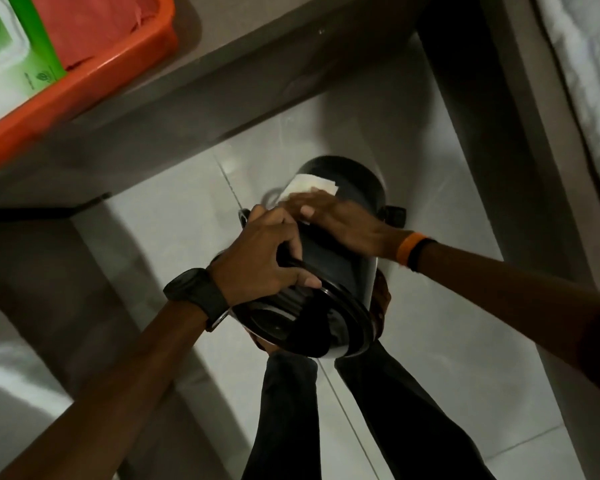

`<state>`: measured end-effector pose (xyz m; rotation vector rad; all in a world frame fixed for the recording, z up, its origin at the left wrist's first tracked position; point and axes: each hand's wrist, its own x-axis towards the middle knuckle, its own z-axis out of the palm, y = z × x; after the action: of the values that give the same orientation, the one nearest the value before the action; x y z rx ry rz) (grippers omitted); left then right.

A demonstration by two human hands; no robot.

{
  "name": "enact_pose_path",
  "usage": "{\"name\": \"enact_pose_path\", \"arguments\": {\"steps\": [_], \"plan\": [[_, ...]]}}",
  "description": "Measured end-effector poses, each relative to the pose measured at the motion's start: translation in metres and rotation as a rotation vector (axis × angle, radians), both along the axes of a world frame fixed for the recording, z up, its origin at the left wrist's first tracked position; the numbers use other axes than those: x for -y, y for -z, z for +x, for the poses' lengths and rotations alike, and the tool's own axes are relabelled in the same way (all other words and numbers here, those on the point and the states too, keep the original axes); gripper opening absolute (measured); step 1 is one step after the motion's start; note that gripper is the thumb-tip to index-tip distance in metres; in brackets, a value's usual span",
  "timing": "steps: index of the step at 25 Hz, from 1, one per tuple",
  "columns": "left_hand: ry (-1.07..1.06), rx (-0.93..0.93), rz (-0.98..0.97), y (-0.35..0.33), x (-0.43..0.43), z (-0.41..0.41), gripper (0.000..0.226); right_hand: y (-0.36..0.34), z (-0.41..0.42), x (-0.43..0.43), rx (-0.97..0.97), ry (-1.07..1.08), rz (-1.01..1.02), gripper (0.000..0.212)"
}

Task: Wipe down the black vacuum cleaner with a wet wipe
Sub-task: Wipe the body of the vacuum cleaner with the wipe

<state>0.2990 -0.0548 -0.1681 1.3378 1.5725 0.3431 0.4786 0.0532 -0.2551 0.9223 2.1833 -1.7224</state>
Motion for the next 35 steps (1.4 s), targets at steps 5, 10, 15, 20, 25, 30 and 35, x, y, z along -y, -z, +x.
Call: {"name": "enact_pose_path", "arguments": {"steps": [5, 10, 15, 20, 25, 30, 35], "plan": [[0.069, -0.049, 0.109, -0.001, -0.004, 0.006, 0.04, 0.01, 0.003, -0.053, 0.393, 0.361, 0.038, 0.048], [-0.2, -0.05, 0.182, 0.008, -0.022, -0.044, 0.019, -0.051, 0.022, 0.037, -0.177, 0.378, -0.091, 0.037], [0.082, -0.526, 0.593, 0.015, -0.003, 0.001, 0.024, -0.004, 0.034, -0.005, 0.08, 0.659, -0.031, 0.045], [0.159, -0.575, 0.746, 0.014, -0.018, 0.052, 0.033, -0.002, 0.026, -0.019, 0.106, 0.786, -0.146, 0.039], [-0.193, -0.362, 0.435, 0.009, -0.028, 0.03, 0.038, -0.061, 0.044, 0.066, -0.22, 0.782, 0.002, 0.027], [-0.67, -0.138, 0.176, 0.021, -0.034, 0.016, 0.041, -0.011, 0.069, 0.049, 0.022, 0.725, 0.144, 0.034], [0.095, -0.4, 0.657, 0.016, -0.016, 0.068, 0.025, 0.012, 0.072, 0.018, 0.13, 0.878, -0.201, 0.043]]}}
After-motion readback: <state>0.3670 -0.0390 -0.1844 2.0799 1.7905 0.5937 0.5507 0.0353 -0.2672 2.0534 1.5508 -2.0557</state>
